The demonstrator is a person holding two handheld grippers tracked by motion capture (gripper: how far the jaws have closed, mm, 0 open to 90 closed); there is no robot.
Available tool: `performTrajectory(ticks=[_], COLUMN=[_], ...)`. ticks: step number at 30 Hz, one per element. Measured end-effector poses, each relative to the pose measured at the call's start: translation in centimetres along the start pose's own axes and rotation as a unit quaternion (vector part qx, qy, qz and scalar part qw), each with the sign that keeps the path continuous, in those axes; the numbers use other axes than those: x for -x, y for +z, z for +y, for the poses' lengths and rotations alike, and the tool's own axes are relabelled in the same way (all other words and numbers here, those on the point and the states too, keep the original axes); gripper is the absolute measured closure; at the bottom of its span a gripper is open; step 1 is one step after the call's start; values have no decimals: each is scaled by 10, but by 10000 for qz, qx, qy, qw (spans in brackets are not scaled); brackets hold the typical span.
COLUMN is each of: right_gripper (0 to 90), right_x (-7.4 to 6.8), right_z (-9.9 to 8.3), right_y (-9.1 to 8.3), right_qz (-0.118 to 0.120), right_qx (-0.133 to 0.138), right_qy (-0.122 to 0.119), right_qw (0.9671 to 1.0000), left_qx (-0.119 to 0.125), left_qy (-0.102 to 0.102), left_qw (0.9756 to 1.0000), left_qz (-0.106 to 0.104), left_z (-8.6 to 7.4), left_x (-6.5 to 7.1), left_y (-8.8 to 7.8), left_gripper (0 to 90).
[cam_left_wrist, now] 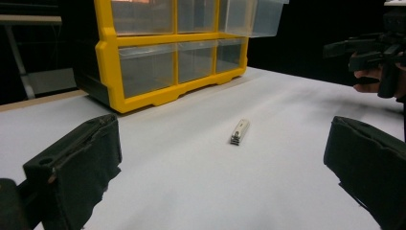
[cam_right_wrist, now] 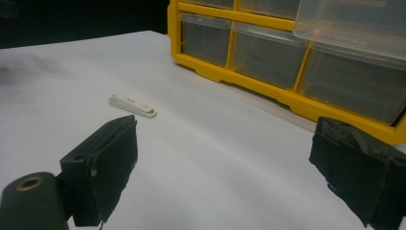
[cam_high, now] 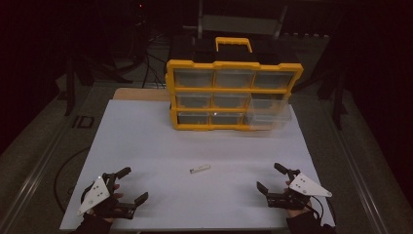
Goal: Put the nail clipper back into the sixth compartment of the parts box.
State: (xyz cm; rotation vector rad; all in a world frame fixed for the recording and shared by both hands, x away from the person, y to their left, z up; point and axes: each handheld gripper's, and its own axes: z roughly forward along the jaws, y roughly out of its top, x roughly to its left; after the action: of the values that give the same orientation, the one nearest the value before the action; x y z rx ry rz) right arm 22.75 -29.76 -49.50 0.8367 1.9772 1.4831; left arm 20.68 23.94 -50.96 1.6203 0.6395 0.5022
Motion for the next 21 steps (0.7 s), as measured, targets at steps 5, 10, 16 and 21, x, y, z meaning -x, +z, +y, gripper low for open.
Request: performTrajectory(ticks=[5, 10, 16, 21], right_gripper=[94, 94, 94, 94], right_x=[1, 0, -1, -2], right_z=[1, 2, 2, 3], right_y=[0, 3, 4, 3], right_qz=[25, 17, -32, -29], right_qx=[-16, 40, -18, 0], right_qy=[102, 205, 149, 132], right_qw=[9999, 9998, 9999, 9999], left_qx=[-20, -14, -23, -54], left_qy=[-3, -56, -66, -87], left_qw=[10000, 10000, 10000, 9999], left_qz=[14, 6, 4, 35], left_z=[0, -1, -1, 0], left_x=[1, 0, 0, 1], left_y=[1, 0, 0, 1], left_gripper=[4, 5, 5, 5])
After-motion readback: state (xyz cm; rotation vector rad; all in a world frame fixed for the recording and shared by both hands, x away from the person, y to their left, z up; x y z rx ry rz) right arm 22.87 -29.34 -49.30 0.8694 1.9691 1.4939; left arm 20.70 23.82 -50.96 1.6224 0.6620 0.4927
